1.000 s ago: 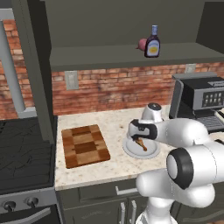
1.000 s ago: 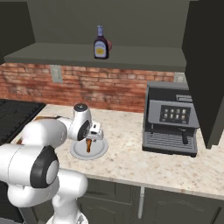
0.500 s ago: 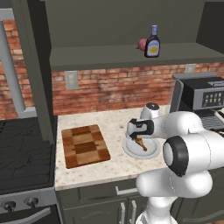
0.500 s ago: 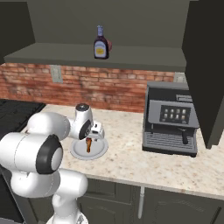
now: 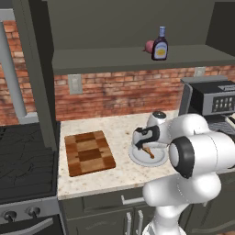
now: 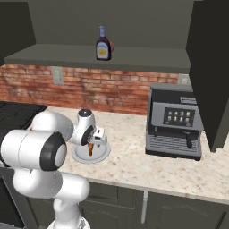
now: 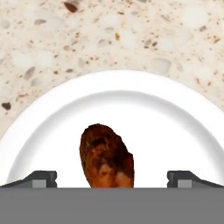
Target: Pick the chicken drumstick from the plate and place it on the cutting board. Then pick the condiment bottle from the cabinet and place it next to the cutting board.
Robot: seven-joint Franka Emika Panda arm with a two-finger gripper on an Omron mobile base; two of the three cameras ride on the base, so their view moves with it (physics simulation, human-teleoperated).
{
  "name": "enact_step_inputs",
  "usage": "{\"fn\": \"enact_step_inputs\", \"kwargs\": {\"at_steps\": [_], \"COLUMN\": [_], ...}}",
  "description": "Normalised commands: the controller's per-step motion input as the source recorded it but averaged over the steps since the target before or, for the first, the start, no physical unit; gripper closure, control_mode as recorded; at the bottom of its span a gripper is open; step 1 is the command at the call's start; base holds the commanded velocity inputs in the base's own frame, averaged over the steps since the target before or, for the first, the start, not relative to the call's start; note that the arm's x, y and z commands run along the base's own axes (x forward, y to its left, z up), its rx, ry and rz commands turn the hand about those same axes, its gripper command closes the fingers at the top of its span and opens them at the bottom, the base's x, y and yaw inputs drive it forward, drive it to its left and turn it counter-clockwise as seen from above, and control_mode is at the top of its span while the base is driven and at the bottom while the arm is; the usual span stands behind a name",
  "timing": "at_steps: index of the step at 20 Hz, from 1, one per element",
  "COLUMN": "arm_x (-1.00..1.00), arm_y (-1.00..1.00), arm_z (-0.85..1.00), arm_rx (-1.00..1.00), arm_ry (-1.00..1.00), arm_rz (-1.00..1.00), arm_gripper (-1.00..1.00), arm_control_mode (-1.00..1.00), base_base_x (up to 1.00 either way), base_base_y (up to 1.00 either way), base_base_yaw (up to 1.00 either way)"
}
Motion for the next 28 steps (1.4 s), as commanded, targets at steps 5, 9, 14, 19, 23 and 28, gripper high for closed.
{"fn": "enact_step_inputs", "kwargs": {"at_steps": [5,9,14,19,23,28], "arm_x": [0.04,0.05,0.01,0.00,0.00,0.00], "arm_y": [0.00,0.00,0.00,0.00,0.00,0.00], "arm_z": [-0.14,-0.10,-0.05,0.00,0.00,0.00], "arm_rx": [0.00,0.00,0.00,0.00,0.00,0.00], "arm_ry": [0.00,0.00,0.00,0.00,0.00,0.00], "arm_rz": [0.00,0.00,0.00,0.00,0.00,0.00], "arm_gripper": [-1.00,-1.00,1.00,1.00,1.00,1.00], "arm_control_mode": [-1.00,-1.00,-1.00,-1.00,-1.00,-1.00], "base_base_x": [0.00,0.00,0.00,0.00,0.00,0.00], "base_base_y": [0.00,0.00,0.00,0.00,0.00,0.00], "base_base_yaw": [0.00,0.00,0.00,0.00,0.00,0.00]}}
